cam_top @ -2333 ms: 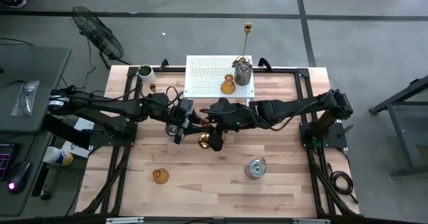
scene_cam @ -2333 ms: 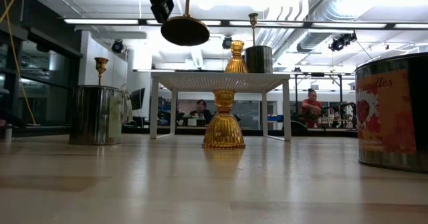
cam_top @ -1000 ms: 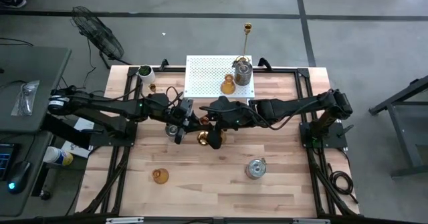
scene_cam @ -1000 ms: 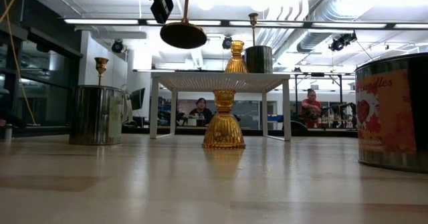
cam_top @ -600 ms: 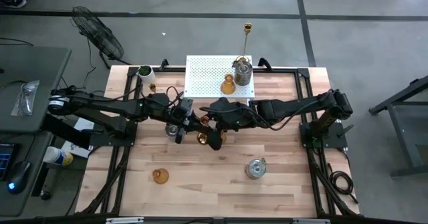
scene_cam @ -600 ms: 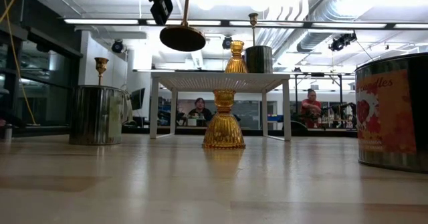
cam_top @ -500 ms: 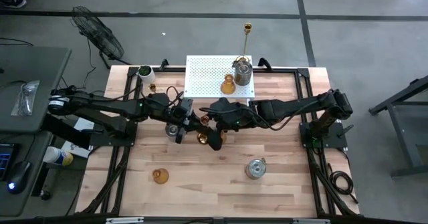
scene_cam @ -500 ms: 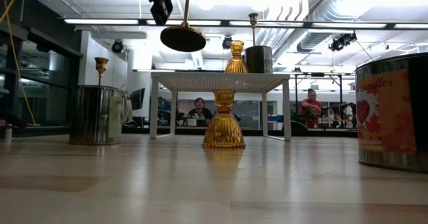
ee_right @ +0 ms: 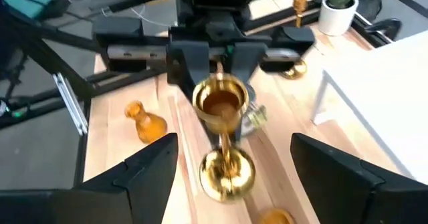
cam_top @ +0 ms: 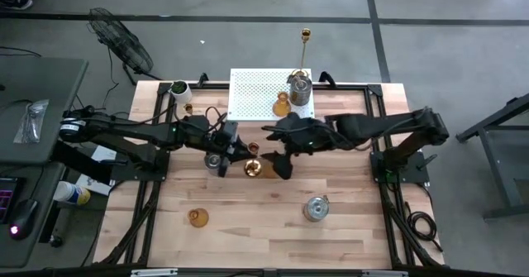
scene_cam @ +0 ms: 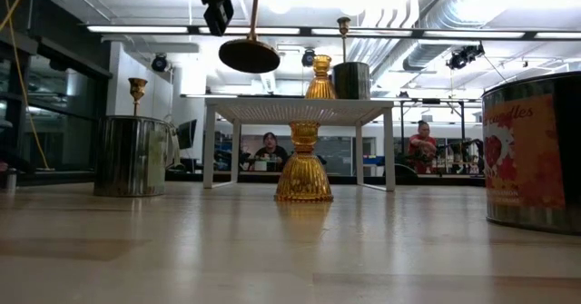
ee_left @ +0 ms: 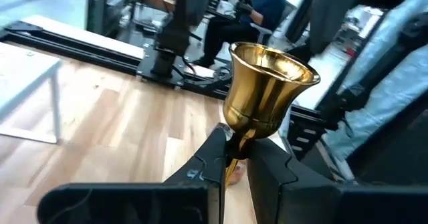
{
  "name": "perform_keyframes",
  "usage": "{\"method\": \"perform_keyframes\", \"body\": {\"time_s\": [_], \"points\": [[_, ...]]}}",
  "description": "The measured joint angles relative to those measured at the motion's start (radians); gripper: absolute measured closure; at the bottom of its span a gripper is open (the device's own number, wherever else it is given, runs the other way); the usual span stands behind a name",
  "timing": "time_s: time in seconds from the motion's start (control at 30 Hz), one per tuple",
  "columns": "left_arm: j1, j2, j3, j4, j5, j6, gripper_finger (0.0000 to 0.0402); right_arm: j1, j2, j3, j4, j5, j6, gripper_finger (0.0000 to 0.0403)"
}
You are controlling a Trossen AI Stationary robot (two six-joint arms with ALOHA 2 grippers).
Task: Pick & Place candle stick holders
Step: Put the bottom gold candle holder on the shelf
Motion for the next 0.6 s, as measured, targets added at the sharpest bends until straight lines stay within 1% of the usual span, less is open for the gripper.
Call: {"method": "perform_keyframes", "body": {"time_s": [0.13,0.27,0.37,0.43,0.53,0.6], "points": [[0.000,0.000,0.003,0.006,-0.077,-0.003,0.0372,0.001,-0.051,0.000,-0.125,0.017,0.015,0.0121],[0.000,0.001,0.044,-0.016,-0.155,0.002,0.0372,0.003,-0.098,0.000,-0.241,0.071,0.054,0.0121],[0.000,0.001,0.106,-0.101,-0.245,0.029,0.0372,0.010,-0.127,0.000,-0.313,0.120,0.075,0.0121],[0.000,0.001,0.158,-0.177,-0.309,0.065,0.0372,0.017,-0.145,0.000,-0.345,0.154,0.077,0.0121],[0.007,0.000,0.230,-0.249,-0.400,0.119,0.0372,0.027,-0.169,0.000,-0.379,0.190,0.077,0.0121],[0.030,0.000,0.261,-0.276,-0.437,0.148,0.0372,0.032,-0.180,0.000,-0.413,0.215,0.077,0.0121]]}}
